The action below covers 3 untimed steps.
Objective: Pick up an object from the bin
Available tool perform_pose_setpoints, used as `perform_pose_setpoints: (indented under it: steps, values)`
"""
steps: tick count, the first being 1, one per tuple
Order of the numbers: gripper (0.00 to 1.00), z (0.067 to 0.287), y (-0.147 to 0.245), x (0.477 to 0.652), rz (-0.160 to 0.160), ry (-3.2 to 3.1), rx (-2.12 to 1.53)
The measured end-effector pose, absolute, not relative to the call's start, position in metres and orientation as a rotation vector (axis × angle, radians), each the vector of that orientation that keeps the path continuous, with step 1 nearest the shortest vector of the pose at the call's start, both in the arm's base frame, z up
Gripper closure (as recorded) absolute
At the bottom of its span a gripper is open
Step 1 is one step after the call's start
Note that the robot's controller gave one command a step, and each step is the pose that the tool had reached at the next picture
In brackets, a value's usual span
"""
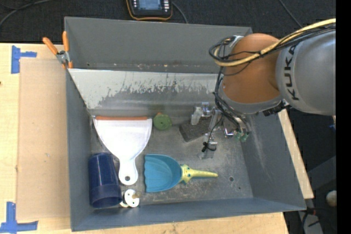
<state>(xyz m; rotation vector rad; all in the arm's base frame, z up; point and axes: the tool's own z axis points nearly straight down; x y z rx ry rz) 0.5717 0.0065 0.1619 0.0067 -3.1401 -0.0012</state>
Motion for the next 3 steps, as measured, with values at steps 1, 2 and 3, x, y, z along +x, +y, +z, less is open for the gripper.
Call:
perform_pose_setpoints:
  steps: [1, 2, 3]
  values:
    - [0.00, 0.162, 0.006, 0.572, -0.001, -3.140, 0.007]
    - [0.00, 0.118, -0.015, 0.602, -0.001, -3.139, -0.017]
    - [0.00, 0.113, -0.009, 0.595, -0.002, -3.142, 0.041]
